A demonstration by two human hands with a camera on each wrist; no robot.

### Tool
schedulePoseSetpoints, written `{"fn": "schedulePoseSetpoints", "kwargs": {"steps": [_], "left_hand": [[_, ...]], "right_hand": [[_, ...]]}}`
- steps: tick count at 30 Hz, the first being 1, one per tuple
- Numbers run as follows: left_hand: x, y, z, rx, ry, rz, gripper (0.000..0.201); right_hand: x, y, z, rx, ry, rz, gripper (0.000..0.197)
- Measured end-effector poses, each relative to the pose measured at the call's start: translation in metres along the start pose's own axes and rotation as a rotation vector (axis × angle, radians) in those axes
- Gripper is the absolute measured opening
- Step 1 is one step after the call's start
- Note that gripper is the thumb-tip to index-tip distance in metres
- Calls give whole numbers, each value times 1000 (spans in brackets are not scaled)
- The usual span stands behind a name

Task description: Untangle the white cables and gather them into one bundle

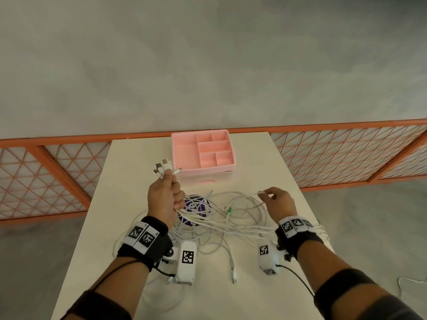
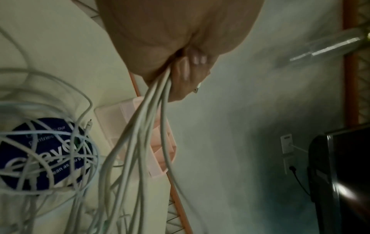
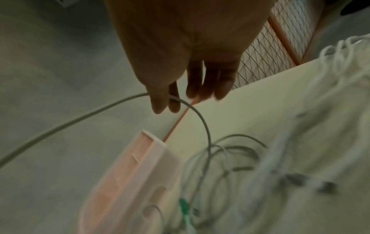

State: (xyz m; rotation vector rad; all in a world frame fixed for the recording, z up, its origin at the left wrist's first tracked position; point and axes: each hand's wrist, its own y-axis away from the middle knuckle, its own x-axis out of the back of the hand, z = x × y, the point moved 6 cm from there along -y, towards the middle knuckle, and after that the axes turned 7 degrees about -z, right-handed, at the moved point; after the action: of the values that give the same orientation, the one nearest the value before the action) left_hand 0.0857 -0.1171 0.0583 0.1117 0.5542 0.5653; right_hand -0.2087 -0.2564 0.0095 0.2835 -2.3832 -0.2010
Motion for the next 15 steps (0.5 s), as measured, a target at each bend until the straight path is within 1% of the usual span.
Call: {"fn": "schedulePoseSetpoints", "kwargs": {"steps": [1, 2, 4, 5, 6, 7, 8, 11, 13, 15], "left_hand": [[-2, 0, -1, -3, -51, -18, 35], [-5, 1, -3, -10, -96, -37, 34], [-13, 4, -7, -39, -152, -78, 33], [-16, 5, -7, -58, -165, -97, 32], [-20, 6, -7, -76, -176, -114, 30], [-23, 7, -7, -92, -188, -127, 28], [-27, 7, -7, -106, -202, -135, 27], [-35, 6, -5, -153, -243, -113, 23], [-37, 4, -2, -201, -281, -88, 23], [-41, 5, 0, -234, -320, -120, 24]], "right_hand": [[3, 2, -13, 18, -157, -43, 9], [4, 4, -28, 44, -309, -87, 15], [7, 12, -60, 90, -587, -180, 35], [6, 17, -75, 112, -694, -233, 37], [5, 23, -91, 145, -764, -290, 36], [4, 30, -105, 183, -779, -340, 31], [2, 37, -117, 224, -746, -378, 26], [-10, 55, -143, 337, -562, -480, 15], [-21, 64, -153, 369, -517, -574, 18], [-28, 72, -160, 370, -495, -649, 20]]}}
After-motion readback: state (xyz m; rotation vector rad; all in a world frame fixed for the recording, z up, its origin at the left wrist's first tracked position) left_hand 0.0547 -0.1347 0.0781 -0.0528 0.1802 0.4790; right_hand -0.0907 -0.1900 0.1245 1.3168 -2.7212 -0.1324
